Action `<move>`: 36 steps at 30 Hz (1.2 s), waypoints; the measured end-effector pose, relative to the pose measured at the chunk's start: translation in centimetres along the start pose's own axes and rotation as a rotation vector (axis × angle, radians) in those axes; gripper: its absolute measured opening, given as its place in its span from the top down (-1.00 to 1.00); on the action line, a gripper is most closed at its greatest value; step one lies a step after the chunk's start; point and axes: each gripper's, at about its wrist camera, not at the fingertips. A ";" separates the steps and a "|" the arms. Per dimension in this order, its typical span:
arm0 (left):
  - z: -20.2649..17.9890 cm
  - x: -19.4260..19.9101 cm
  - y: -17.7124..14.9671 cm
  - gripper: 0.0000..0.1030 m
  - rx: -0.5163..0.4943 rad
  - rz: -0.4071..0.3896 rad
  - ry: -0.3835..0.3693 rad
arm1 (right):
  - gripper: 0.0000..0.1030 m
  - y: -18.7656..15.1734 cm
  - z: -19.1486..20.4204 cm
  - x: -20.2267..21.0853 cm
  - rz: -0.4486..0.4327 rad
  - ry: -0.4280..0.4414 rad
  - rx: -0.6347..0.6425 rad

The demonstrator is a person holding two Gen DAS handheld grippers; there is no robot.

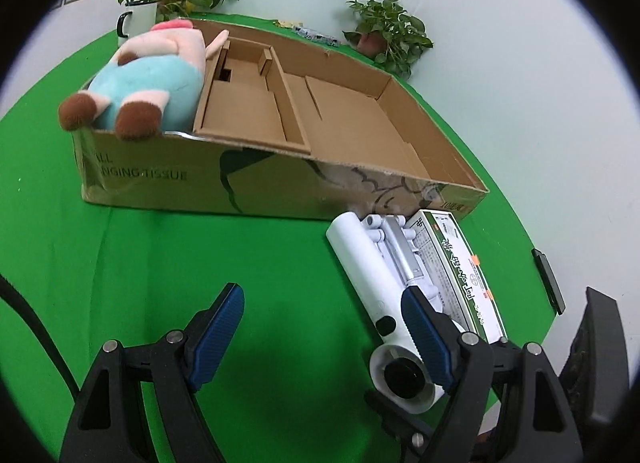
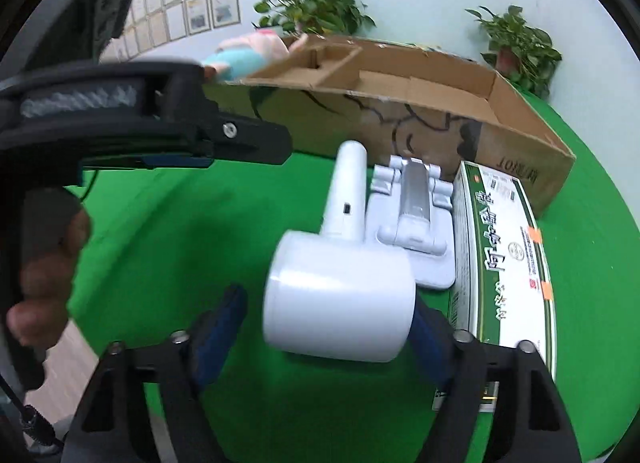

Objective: Organize objects
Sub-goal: 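Close the right gripper on the dryer head while the left gripper grips its handle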

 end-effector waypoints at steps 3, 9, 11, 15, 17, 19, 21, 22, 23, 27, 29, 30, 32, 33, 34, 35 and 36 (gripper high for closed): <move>0.1 0.0 -0.5 -0.56 0.017 0.009 -0.021 | -0.15 -0.3 -0.1 0.2 0.000 0.008 -0.027; 0.8 -0.9 -0.4 -0.56 0.051 0.055 -0.089 | -0.57 -1.5 0.6 1.8 -0.013 0.105 -0.032; 0.6 -1.6 -0.2 -0.56 0.059 0.072 -0.120 | -0.57 -1.2 0.3 1.9 -0.016 0.126 -0.059; 0.2 -3.2 0.2 -0.54 0.082 0.100 -0.186 | -0.31 -1.0 0.5 1.5 0.012 0.119 -0.064; 0.0 -3.6 0.1 -0.52 0.099 0.120 -0.202 | -0.22 -1.2 0.7 1.1 0.031 0.107 -0.082; -0.1 -3.7 -0.3 -0.47 0.102 0.130 -0.212 | -0.22 -1.6 1.0 1.4 0.048 0.114 -0.094; -0.3 -4.0 -0.6 -0.46 0.096 0.148 -0.207 | -0.24 -2.1 1.1 2.0 0.041 0.134 -0.098; -0.5 -3.9 -0.5 -0.40 0.079 0.146 -0.196 | -0.24 -2.3 1.1 2.1 0.041 0.138 -0.106; -0.7 -4.1 -0.4 -0.34 0.068 0.165 -0.196 | -0.24 -2.3 1.1 2.1 0.051 0.139 -0.124; -1.0 -4.9 0.0 -0.04 0.072 0.205 -0.227 | -0.25 -1.9 1.4 1.5 0.068 0.116 -0.141; -1.2 -5.1 -0.1 0.10 0.075 0.215 -0.237 | -0.23 -1.8 1.8 1.4 0.066 0.097 -0.130; -1.3 -5.2 -0.2 0.18 0.081 0.219 -0.241 | -0.22 -1.8 1.9 1.3 0.064 0.095 -0.129; -1.5 -5.0 -0.4 0.23 0.073 0.211 -0.223 | -0.20 -1.9 2.1 1.5 0.052 0.081 -0.122; -1.6 -4.9 -0.6 0.27 0.063 0.212 -0.214 | -0.18 -2.1 2.3 1.6 0.047 0.071 -0.112; -1.7 -4.7 -0.9 0.27 0.069 0.211 -0.216 | -0.17 -2.4 2.6 1.8 0.039 0.059 -0.097; -1.7 -4.6 -1.1 0.27 0.073 0.210 -0.217 | -0.16 -2.6 2.7 1.9 0.036 0.058 -0.093; -1.9 -4.3 -1.3 0.27 0.071 0.207 -0.217 | -0.16 -3.0 2.9 2.2 0.035 0.055 -0.089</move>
Point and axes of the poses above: each gripper's, at about its wrist camera, not at the fingertips, and x roughly against the way its jaws point, z to its left, y to its top, and after that the axes turned 12 degrees about -x, right-handed
